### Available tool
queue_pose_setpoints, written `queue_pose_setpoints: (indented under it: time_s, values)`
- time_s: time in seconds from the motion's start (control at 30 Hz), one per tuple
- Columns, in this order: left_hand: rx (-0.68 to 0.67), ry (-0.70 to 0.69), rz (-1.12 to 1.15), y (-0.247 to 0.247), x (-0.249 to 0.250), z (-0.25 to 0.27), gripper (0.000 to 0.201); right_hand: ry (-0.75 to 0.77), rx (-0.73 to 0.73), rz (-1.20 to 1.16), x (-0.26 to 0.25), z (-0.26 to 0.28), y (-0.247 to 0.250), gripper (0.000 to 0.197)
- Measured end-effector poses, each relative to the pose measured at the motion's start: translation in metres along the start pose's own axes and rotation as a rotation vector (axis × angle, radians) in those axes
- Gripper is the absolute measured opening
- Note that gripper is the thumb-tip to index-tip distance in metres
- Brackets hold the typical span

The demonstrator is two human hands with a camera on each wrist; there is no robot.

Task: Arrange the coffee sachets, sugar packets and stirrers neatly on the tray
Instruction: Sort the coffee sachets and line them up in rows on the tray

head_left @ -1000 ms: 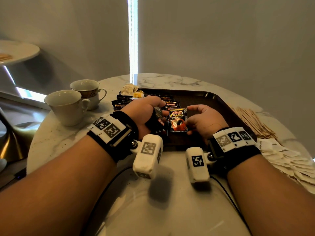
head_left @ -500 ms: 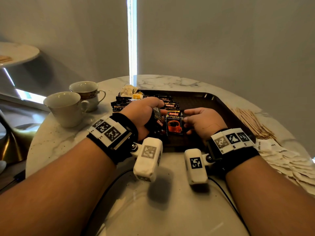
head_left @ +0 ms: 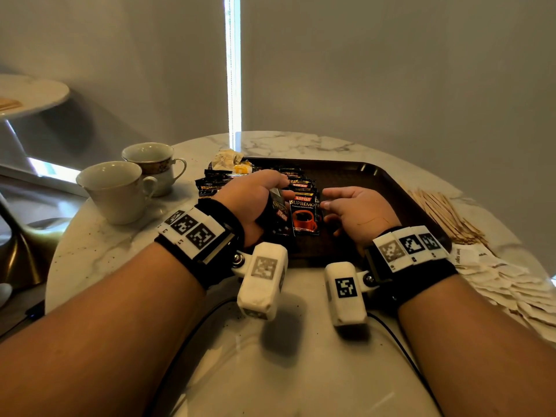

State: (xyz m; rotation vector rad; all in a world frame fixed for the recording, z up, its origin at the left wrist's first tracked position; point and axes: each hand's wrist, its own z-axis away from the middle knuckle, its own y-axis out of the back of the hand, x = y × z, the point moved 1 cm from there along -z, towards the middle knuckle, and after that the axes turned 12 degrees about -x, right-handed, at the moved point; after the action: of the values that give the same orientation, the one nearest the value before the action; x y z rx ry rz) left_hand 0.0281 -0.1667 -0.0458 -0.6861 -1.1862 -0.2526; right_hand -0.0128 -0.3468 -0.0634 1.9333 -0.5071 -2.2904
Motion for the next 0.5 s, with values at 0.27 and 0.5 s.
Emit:
queue_pose_setpoints:
  time_s: [0.27,0.5]
  values:
    - [0.009,-0.058,0.031,0.002,0.001,-0.003,0.019,0.051,0.039,0.008,0.001,0.002,0.001,0.026]
    - [-0.085,-0.112,0.105,0.001,0.006,0.002,0.020,0.270,0.022,-0.068,-0.008,0.018,-0.004,0.028]
